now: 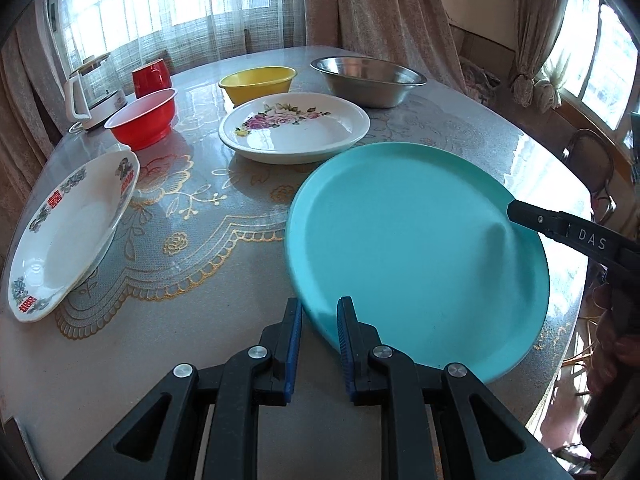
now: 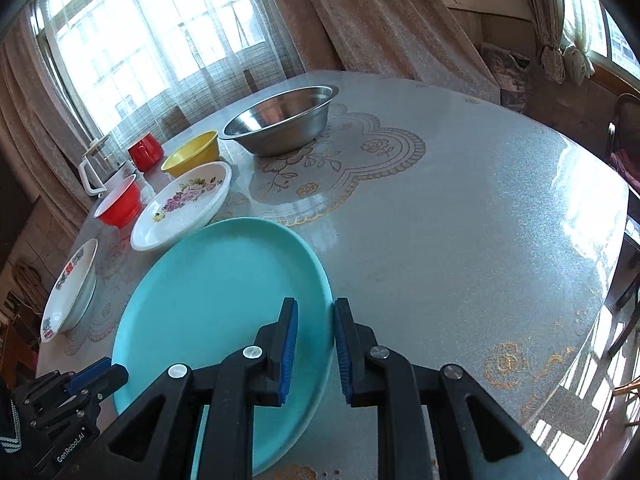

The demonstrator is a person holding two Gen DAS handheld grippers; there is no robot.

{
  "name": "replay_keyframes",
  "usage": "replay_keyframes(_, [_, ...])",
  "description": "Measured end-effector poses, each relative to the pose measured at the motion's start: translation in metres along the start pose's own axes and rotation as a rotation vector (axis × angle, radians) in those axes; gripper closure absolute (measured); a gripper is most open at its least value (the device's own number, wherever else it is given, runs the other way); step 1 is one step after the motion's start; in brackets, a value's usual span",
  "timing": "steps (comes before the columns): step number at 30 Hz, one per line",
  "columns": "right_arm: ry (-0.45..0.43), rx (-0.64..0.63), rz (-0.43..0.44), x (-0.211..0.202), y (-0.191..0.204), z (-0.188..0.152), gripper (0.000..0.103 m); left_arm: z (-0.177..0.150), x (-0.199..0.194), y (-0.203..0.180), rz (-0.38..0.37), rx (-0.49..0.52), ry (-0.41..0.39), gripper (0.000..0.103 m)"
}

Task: Organize plates and bowls

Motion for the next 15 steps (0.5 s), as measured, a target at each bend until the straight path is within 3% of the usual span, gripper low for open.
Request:
replay_keyframes(6, [-0.032, 0.059, -0.028, -0.006, -0.032, 0.014, 0.085, 0.019, 0.007, -0.024, -0.043, 0.008, 0.004, 0.085])
replay_keyframes(15, [-0.067, 0.122, -0.052, 0.003, -0.058, 0.030, 0.084, 0.044, 0.022, -0.037, -0.048, -0.002, -0.007, 0.085])
Point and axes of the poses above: each gripper's, at about its wrist camera, not at the fingertips, and x roughly the way its jaws point, y to its left, z to its top, the point moved 8 cm from there along x, roughly the way its jaws point, and after that the axes turned 14 degrees about z, right-handed, at the moved point
